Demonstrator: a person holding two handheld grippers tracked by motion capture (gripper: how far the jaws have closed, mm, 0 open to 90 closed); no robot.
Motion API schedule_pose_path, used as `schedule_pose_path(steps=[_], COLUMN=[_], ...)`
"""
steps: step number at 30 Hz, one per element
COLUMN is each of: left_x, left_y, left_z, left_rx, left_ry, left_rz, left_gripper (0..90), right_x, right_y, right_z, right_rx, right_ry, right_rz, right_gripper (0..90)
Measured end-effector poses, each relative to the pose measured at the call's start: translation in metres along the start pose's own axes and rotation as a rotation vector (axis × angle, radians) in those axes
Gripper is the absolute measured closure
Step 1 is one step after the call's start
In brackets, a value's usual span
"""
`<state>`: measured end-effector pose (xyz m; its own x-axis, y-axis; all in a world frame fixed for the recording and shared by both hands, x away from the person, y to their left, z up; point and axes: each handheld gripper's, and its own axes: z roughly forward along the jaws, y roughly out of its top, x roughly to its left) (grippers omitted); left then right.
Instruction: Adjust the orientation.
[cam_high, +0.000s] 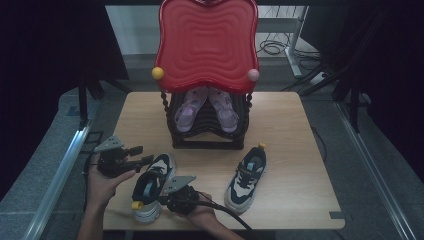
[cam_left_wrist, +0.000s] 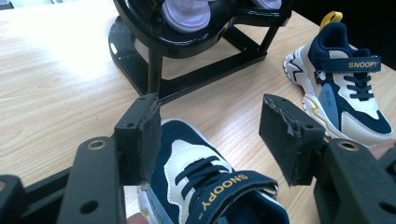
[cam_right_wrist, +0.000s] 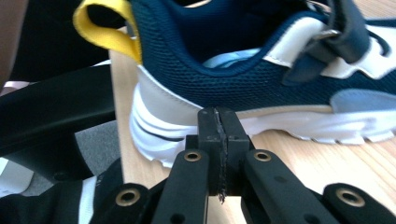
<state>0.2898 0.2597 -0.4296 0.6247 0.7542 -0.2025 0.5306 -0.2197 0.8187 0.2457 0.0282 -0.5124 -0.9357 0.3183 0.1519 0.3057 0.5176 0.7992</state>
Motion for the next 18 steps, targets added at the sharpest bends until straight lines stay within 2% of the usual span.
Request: schedule_pose_path(steps=[18], left_x=[0.001], left_y=[0.000], left_z=[-0.001], left_rx=[-0.002], left_ry=[-0.003], left_rz=[0.000], left_gripper=[39.6], right_x=[0.010], right_y=[0.011], right_z=[0.022], right_rx=[-0.002], right_ry=[0.049], right_rz=[-0.024], right_gripper=[90.0])
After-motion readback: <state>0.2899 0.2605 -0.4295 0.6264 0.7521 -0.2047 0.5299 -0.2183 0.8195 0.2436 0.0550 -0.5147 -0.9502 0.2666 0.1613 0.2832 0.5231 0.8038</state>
